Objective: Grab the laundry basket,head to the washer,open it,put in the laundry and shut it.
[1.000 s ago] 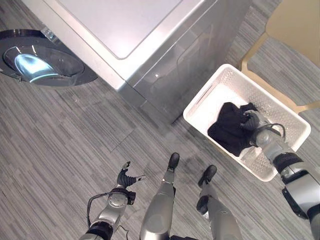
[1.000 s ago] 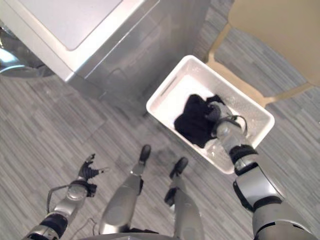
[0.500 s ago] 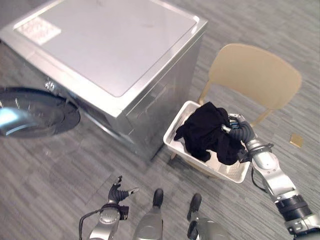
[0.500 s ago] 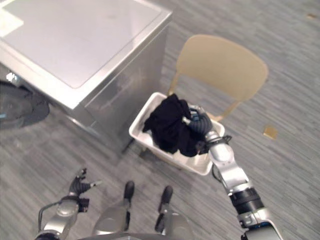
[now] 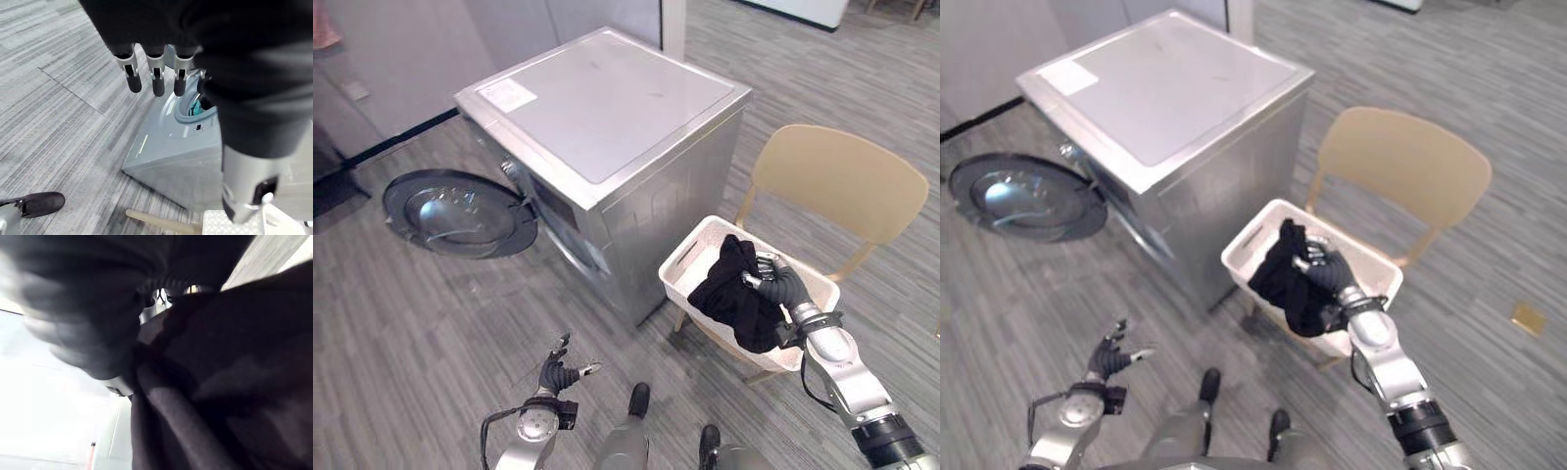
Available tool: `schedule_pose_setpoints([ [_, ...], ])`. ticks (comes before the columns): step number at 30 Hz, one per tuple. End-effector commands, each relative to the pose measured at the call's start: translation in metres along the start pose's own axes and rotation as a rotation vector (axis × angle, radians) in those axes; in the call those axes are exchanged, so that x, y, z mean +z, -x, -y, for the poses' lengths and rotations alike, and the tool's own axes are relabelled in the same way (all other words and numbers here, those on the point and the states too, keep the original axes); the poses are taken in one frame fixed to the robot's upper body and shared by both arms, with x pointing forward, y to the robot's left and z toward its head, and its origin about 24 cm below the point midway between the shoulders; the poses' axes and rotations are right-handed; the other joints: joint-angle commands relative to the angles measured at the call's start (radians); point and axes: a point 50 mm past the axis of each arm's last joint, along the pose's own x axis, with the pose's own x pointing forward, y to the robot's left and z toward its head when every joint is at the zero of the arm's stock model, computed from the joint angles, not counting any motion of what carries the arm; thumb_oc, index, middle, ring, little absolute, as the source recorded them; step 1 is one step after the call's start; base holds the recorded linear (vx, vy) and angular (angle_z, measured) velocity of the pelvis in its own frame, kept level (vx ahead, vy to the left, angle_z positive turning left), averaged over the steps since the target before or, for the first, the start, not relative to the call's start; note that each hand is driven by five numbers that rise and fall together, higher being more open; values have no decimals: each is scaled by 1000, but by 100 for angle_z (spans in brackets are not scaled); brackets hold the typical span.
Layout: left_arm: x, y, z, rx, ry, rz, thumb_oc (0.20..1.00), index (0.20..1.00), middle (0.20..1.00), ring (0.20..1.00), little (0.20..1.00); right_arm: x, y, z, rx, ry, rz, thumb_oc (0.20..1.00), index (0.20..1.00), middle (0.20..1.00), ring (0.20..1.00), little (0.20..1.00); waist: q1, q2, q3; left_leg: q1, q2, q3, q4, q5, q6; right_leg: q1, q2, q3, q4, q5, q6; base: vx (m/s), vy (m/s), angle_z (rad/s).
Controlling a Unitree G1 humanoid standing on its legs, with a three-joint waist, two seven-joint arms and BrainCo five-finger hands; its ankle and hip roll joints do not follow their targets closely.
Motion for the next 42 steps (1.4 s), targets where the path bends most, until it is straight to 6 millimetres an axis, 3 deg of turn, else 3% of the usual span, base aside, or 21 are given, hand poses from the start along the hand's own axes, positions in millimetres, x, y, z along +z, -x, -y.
schedule_pose_setpoints([
  [1, 46, -11, -3, -33, -44, 200, 1000, 1000, 1000, 1000, 1000, 48, -15, 11, -49, -22, 242, 200, 200, 200, 200, 200, -35, -100, 8, 1, -84, 174, 81, -19, 55, 163, -74, -26, -205, -52, 111, -219, -5, 147],
  [2, 64, -13, 3, -69, -78, 278, 1000, 1000, 1000, 1000, 1000, 51, -17, 8, -36, -38, 257, 200, 200, 200, 200, 200, -53, -115, 0, 37, -88, 184, 133, -85, 63, 165, -102, -65, -221, -31, 110, -206, 11, 133],
  [5, 98, -11, 17, -144, -112, 420, 1000, 1000, 1000, 1000, 1000, 59, -20, 4, -21, -59, 288, 200, 200, 200, 200, 200, -97, -124, -29, 131, -48, 266, 140, -143, 61, 167, -123, -126, -249, -8, 107, -143, 47, 78],
  [6, 98, -11, 17, -144, -112, 420, 1000, 1000, 1000, 1000, 1000, 59, -20, 4, -21, -59, 288, 200, 200, 200, 200, 200, -97, -124, -27, 134, -48, 266, 139, -143, 61, 170, -122, -127, -250, -8, 107, -50, 97, 69],
  [8, 126, -9, 36, -232, -166, 532, 1000, 1000, 1000, 1000, 1000, 67, -21, -3, -3, -85, 323, 200, 200, 200, 200, 200, -139, -110, -60, 210, -6, 366, 42, -123, 46, 185, -124, -185, -269, 3, 111, 13, 130, 90],
  [12, 145, -9, 60, -301, -222, 608, 1000, 1000, 1000, 1000, 1000, 80, -29, -29, 96, -165, 372, 200, 200, 200, 200, 200, -161, -118, -90, 265, -22, 360, -39, -110, 46, 221, -120, -181, -299, 29, 119, 76, 115, 81],
  [19, 188, -9, 87, -349, -205, 743, 1000, 1000, 1000, 1000, 1000, 105, -41, -83, 302, -353, 426, 200, 200, 200, 200, 200, -155, -142, -103, 293, -41, 376, -56, -123, 67, 235, -122, -139, -306, 52, 135, 27, 85, -11],
  [20, 189, -9, 87, -349, -205, 744, 630, 630, 630, 630, 630, 105, -41, -82, 302, -353, 427, 200, 200, 200, 200, 200, -155, -142, -105, 289, -41, 376, -56, -120, 67, 231, -122, -139, -308, 56, 135, 17, 54, 5],
  [21, 198, -11, 92, -340, -222, 771, 200, 200, 200, 200, 200, 105, -42, -95, 342, -401, 415, 200, 200, 200, 200, 200, -154, -147, -106, 296, -44, 377, -56, -127, 70, 237, -126, -134, -304, 54, 139, 0, 43, 1],
  [23, 198, -12, 92, -327, -226, 768, 200, 200, 200, 200, 200, 104, -42, -100, 370, -417, 398, 222, 222, 222, 222, 222, -154, -150, -112, 292, -46, 377, -56, -126, 72, 235, -128, -134, -305, 59, 141, 9, 43, -4],
  [24, 198, -14, 89, -312, -227, 766, 200, 200, 200, 200, 200, 102, -42, -102, 378, -417, 390, 893, 893, 893, 893, 893, -153, -151, -113, 293, -49, 377, -56, -126, 73, 236, -129, -133, -306, 61, 142, 12, 36, -4],
  [25, 196, -15, 85, -298, -223, 755, 200, 200, 200, 200, 200, 100, -41, -102, 386, -406, 380, 1000, 1000, 1000, 1000, 1000, -153, -152, -114, 294, -49, 376, -56, -127, 73, 238, -130, -131, -305, 62, 143, 5, 26, -4],
  [29, 183, -18, 69, -246, -208, 708, 200, 200, 200, 200, 200, 89, -36, -95, 375, -352, 341, 1000, 1000, 1000, 1000, 1000, -148, -155, -121, 305, -51, 379, -56, -131, 75, 247, -133, -127, -311, 66, 146, 0, 0, 0],
  [33, 156, -18, 39, -152, -166, 618, 200, 200, 200, 200, 200, 69, -27, -70, 276, -225, 294, 1000, 1000, 1000, 1000, 1000, -146, -153, -127, 309, -54, 380, -56, -133, 76, 253, -135, -123, -315, 68, 149, 10, 2, -2],
  [37, 108, -15, 8, -45, -92, 446, 200, 200, 200, 200, 200, 30, -3, -39, 141, -95, 151, 1000, 1000, 1000, 1000, 1000, -147, -149, -126, 319, -56, 380, -56, -135, 78, 261, -135, -123, -313, 64, 151, 8, -2, 0],
  [39, 74, -11, -11, 15, -60, 316, 200, 200, 200, 200, 200, 0, 15, -23, 81, -12, 15, 1000, 1000, 1000, 1000, 1000, -146, -145, -120, 327, -57, 377, -56, -136, 78, 268, -135, -121, -307, 57, 151, 0, 0, 0],
  [42, 25, -1, -30, 72, -20, 128, 200, 200, 200, 200, 200, -46, 45, -18, 58, -37, -206, 1000, 1000, 1000, 1000, 1000, -142, -139, -111, 328, -58, 369, -56, -131, 78, 267, -135, -126, -295, 49, 148, 16, -37, -1],
])
